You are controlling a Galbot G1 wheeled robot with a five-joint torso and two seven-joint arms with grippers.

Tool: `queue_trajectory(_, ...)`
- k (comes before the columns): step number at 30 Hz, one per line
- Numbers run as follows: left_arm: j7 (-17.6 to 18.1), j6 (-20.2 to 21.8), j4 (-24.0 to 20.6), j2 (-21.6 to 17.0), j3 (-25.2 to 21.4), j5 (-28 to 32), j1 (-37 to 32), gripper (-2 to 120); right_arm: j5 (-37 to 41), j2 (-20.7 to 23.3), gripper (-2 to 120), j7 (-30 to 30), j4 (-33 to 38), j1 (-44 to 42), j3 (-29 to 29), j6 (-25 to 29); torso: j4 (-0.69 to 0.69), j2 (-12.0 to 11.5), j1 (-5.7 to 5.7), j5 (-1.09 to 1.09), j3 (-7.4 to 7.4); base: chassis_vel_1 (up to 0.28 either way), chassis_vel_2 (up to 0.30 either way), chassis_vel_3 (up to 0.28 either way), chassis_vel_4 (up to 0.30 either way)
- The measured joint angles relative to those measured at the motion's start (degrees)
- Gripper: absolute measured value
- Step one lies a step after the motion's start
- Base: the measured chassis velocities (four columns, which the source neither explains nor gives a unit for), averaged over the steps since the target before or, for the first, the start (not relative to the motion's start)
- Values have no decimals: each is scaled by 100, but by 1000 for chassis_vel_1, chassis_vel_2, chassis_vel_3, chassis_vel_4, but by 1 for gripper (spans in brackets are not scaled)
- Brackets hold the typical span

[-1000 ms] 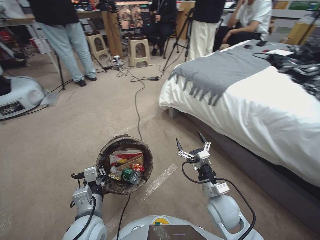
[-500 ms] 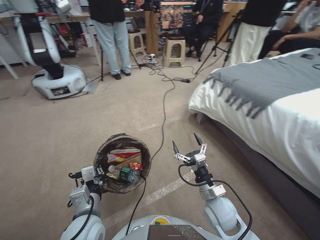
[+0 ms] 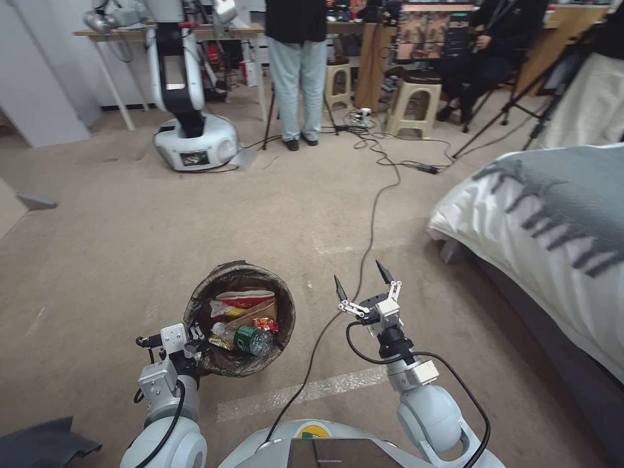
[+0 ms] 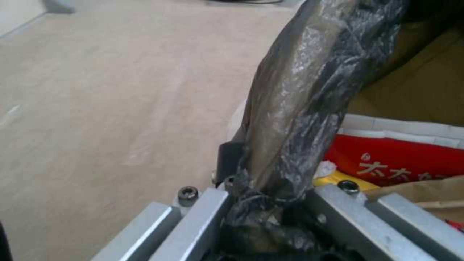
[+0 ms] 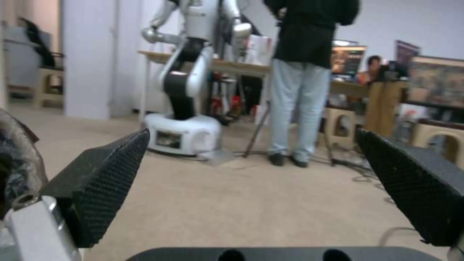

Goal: Pick up the trash bin, then pick up the garbage from the floor and place it into the trash bin.

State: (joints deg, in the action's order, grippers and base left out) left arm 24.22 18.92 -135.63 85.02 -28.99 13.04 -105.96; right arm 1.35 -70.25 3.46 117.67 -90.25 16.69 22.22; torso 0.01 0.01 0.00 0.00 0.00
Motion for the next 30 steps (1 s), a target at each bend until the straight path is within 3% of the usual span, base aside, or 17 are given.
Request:
queue_trajectory(11, 0, -34, 201, 14, 80, 49, 24, 0, -19, -18, 100, -8, -41, -7, -24, 26, 1, 0, 0, 0, 0, 110, 115, 117, 118)
queue_trajectory(17, -10, -36, 333, -4, 168, 427, 34, 0, -51, -52, 100, -18, -60, -29, -57, 69, -1, 0, 0, 0, 0, 38, 55, 48, 45)
queue_trajectory(20, -32, 183, 304, -25, 225, 678, 11, 0, -65, -61, 100, -23, -70, -40, -59, 94, -3, 0, 1, -1, 0, 0, 0, 0, 0)
queue_trajectory(26, 2, 1064, 266, -117, 175, 1491, 45, 0, -90, -74, 100, -45, -81, -81, -58, 158, -1, 0, 1, -1, 0, 0, 0, 0, 0)
queue_trajectory(30, 39, 1324, 347, -143, 124, 1700, 90, 0, -106, -83, 100, -58, -83, -89, -74, 181, -1, 0, 1, 0, 0, 0, 0, 0, 0)
